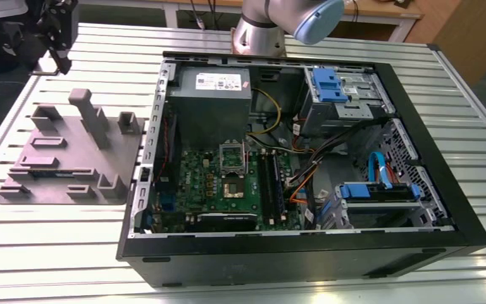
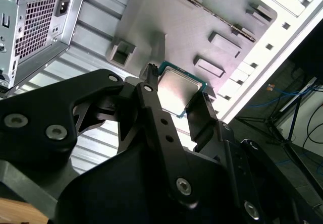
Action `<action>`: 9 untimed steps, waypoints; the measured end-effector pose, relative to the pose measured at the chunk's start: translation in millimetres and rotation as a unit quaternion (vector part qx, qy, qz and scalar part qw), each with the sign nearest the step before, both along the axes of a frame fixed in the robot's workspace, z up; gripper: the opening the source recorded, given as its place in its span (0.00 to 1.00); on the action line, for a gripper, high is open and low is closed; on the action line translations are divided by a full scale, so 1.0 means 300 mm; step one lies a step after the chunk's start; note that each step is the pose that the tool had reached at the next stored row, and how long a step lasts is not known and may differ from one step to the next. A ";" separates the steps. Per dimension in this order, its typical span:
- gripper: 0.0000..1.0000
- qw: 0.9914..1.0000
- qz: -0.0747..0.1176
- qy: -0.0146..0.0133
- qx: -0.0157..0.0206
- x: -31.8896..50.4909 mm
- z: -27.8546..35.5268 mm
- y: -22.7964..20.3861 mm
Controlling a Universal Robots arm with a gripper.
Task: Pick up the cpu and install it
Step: 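Pick up the cpu and move it towards the insertion slot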
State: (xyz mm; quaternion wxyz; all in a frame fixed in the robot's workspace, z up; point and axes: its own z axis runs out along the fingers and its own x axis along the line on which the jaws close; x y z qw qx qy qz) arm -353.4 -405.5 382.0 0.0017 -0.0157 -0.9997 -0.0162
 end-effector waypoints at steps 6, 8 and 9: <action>0.47 1.000 0.000 0.000 0.000 0.005 0.000 0.000; 0.47 1.000 0.000 0.000 0.000 0.007 0.000 0.000; 0.47 1.000 0.000 0.000 0.000 0.008 0.000 0.000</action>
